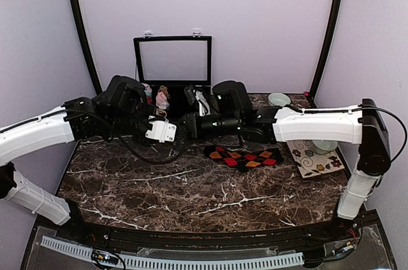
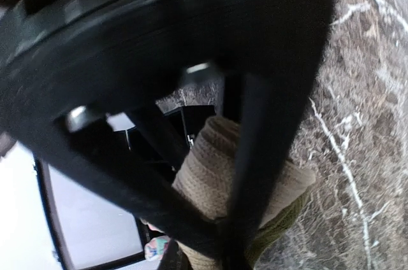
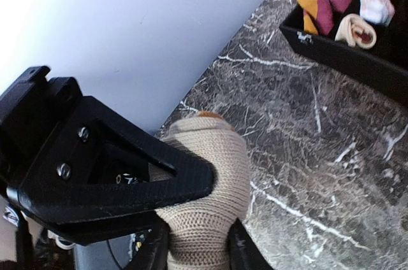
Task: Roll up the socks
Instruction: Pass from the right arm to the left
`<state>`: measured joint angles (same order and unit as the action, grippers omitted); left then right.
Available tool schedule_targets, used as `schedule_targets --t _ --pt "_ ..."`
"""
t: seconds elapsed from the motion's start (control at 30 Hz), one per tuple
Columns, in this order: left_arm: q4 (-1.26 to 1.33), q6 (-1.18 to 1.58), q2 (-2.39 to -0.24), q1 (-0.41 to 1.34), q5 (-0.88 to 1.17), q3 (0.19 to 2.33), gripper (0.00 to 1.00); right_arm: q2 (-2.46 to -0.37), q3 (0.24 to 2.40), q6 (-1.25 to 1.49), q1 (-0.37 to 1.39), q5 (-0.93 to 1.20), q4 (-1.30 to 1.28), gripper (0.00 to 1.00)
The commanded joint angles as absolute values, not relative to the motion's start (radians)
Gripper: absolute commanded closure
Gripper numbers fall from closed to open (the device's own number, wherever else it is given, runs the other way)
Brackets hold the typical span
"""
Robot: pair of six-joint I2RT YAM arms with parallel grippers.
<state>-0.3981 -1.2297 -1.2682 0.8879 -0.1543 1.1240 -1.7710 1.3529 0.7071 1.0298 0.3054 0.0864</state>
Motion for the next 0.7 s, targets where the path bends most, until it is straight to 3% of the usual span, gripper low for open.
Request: schedule_targets --t 0.0,0.2,0.33,0.67 --pt "-0.688 -0.913 -1.308 0.829 0.117 1.345 1.00 -1.676 1.409 0.486 1.077 0.247 -0.018 0.60" --pt "-0.857 -0.754 -1.364 0.799 0.323 1.482 1.00 -1.543 1.325 0.338 1.077 0.115 0.041 0.53" --pt "-0.931 -0.653 -1.416 0.741 0.512 1.549 1.00 -1.492 1.278 0.279 1.078 0.087 0.085 0.43" --pt "-0.984 -0.502 -1.467 0.670 0.868 1.566 1.00 -1.435 1.197 0.218 1.106 0.193 0.213 0.51"
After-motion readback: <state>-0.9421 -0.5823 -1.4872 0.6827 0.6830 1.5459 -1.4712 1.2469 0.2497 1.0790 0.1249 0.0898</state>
